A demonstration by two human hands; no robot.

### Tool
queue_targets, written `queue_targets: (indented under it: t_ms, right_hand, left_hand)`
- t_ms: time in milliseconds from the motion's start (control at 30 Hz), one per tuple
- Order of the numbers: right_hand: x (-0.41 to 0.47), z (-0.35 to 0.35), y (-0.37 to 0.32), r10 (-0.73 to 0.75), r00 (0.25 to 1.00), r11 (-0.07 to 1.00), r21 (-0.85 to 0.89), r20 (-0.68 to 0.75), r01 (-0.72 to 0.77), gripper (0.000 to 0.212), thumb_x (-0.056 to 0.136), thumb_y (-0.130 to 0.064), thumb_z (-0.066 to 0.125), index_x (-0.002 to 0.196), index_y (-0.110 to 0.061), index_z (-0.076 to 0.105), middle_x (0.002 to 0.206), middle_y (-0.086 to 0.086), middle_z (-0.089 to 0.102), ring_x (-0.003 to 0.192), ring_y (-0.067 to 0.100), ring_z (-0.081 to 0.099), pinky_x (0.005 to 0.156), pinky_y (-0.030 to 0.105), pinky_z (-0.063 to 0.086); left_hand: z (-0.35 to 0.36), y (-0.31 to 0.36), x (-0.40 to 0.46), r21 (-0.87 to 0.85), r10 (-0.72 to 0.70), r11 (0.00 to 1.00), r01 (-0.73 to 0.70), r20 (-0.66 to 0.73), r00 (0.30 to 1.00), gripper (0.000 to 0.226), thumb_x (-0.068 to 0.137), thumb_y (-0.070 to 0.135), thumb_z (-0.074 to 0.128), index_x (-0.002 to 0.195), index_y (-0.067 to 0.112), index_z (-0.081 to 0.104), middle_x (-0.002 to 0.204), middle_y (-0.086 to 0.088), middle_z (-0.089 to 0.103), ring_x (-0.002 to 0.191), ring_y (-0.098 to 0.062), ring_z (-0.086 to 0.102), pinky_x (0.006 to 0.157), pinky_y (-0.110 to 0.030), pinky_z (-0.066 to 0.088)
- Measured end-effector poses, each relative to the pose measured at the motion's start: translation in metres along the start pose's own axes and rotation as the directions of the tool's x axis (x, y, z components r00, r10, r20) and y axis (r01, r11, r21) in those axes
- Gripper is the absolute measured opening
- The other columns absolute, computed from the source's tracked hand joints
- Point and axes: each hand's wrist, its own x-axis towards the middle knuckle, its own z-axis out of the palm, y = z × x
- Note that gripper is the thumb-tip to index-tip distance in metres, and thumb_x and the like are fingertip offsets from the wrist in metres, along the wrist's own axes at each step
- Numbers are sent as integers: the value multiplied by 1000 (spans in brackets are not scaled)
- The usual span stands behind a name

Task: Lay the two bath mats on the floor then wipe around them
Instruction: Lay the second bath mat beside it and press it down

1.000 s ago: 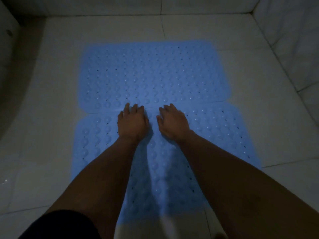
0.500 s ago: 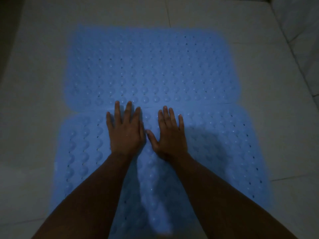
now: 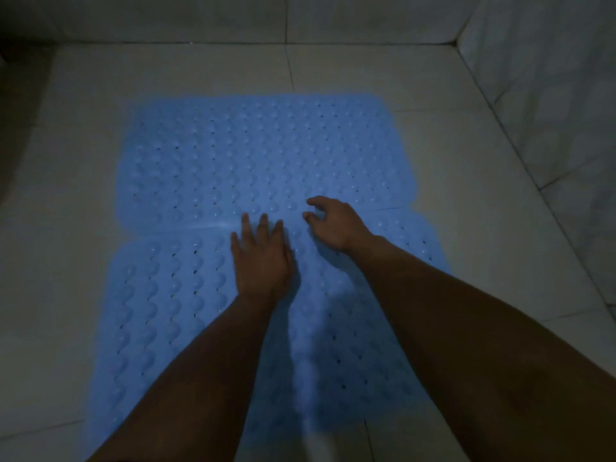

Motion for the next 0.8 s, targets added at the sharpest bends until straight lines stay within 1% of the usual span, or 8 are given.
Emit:
queue_targets:
  t_ms: [67, 200, 367, 500, 567, 667, 733, 800]
  right_hand:
    - [-5, -12, 19, 17, 997, 1000, -25, -70, -19, 38, 97, -35, 60, 132, -21, 64, 139, 6, 63, 131, 23, 56, 109, 29, 39]
    - [-7, -24, 58, 0, 975, 1000, -14, -223, -3, 30, 97, -31, 59, 123, -19, 69, 131, 6, 66, 124, 25, 59, 105, 32, 42]
    - [2, -11, 86, -65, 906, 994, 51, -419, 95, 27, 91, -32, 58, 108, -17, 74, 110, 3, 71, 107, 25, 65, 95, 36, 51]
    - [5, 1, 99, -172, 856, 983, -27, -487, 182, 20, 90, -25, 59, 102, -16, 73, 106, 4, 69, 103, 28, 65, 91, 39, 51]
    - [2, 4, 106, -216, 849, 976, -72, -483, 208, 21, 92, -25, 58, 102, -15, 73, 107, 6, 69, 105, 29, 65, 92, 41, 51]
    - [-8, -1, 108, -175, 885, 984, -56, -431, 167, 25, 91, -30, 56, 103, -16, 73, 107, 6, 68, 106, 29, 64, 91, 45, 52]
    - [-15, -15, 104, -107, 945, 994, -69, -308, 90, 32, 91, -38, 55, 109, -18, 72, 114, 5, 66, 112, 28, 61, 95, 47, 51]
    - [-26, -32, 99, -25, 993, 982, -190, -116, 3, 38, 93, -45, 56, 119, -21, 69, 127, 6, 61, 123, 28, 56, 102, 47, 47]
  left_hand:
    - [13, 28, -3, -23, 96, 995, -96, 21, 995, 60, 98, 38, 32, 149, 14, 52, 160, -15, 43, 155, -43, 21, 121, -66, 22]
    - [52, 63, -2, -30, 214, 977, -211, 116, 970, 61, 105, 42, 32, 158, 13, 38, 169, -11, 25, 159, -33, 8, 126, -61, 11]
    - [75, 58, -5, 49, 269, 960, -275, 101, 958, 71, 106, 53, 28, 162, 9, 27, 172, -14, 13, 160, -27, 6, 127, -58, 8]
    - [74, 62, -4, 49, 263, 962, -270, 109, 959, 74, 105, 56, 25, 162, 8, 25, 172, -15, 10, 161, -26, 4, 127, -58, 6]
    - [75, 60, -4, 43, 268, 960, -275, 123, 956, 74, 105, 57, 25, 162, 9, 26, 172, -15, 10, 161, -26, 4, 127, -57, 6]
    - [73, 61, -3, 23, 245, 968, -252, 154, 957, 77, 104, 59, 24, 162, 10, 28, 172, -13, 12, 160, -27, 5, 128, -56, 5]
    - [66, 65, 0, 20, 206, 976, -217, 239, 949, 80, 101, 61, 21, 163, 10, 24, 173, -12, 9, 161, -27, 2, 128, -56, 0]
    - [47, 75, 11, 45, 155, 981, -187, 395, 905, 81, 98, 60, 24, 163, 11, 20, 173, -11, 6, 160, -28, 1, 128, -56, 1]
